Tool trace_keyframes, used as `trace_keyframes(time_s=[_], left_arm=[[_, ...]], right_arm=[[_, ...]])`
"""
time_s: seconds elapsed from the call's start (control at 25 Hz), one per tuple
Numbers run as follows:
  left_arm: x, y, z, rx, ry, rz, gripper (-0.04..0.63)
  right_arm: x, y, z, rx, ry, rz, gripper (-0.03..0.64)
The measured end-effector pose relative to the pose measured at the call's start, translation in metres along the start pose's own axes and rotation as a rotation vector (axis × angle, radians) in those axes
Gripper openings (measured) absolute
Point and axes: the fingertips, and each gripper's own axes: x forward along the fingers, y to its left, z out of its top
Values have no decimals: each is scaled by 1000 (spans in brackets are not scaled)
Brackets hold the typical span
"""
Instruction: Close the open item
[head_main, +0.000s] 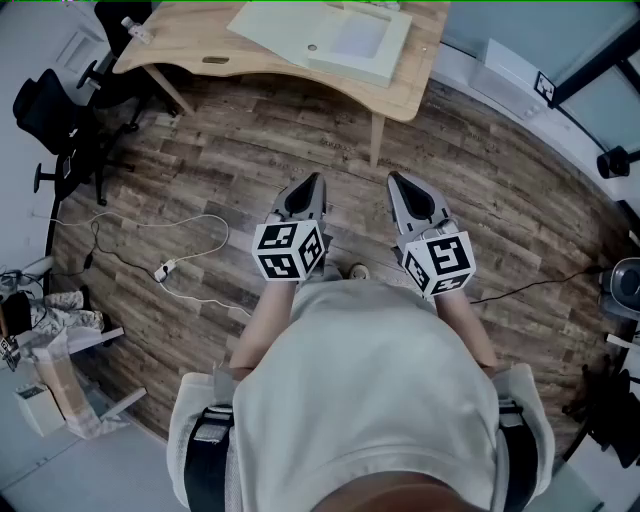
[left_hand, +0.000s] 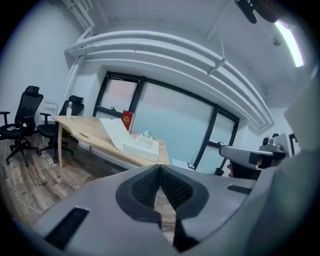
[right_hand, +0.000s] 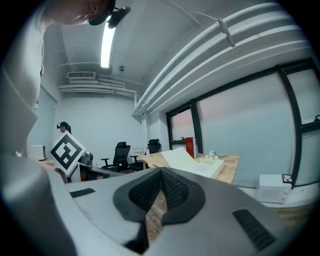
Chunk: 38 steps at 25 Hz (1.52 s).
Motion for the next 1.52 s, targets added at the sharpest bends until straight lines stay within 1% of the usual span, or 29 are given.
trace_keyframes(time_s=[0.12,0.36,0.52,0.72,0.84,0.96,1.28,1.52], left_arm=[[-6,-4,-3,-6,-5,15,21],[-15,-17,-12,-18,3,23,21],[-18,-22,-15,-30,7,27,21],[-25,-25,-18,-38,5,39,21],[-27,-23,-19,-39,2,54,21],[-28,-25,-17,-37,-1,59,21],[-29,-21,-19,-73,4,56,21],[-13,-10,-15,-89,9,50,21]], right_arm=[[-9,5,-6,5,11,25,18],[-19,11,-9,-21,17,60,18],[-24,8,-9,-31,13,66,18],[-29,10,-11,-2,-5,86,18],[-28,10,-13,-11,7,88,18],[-29,7,-15,10,9,86,18],[-25,11,-22,16,24,92,18],[-12,4,-23,16,31,81,18]])
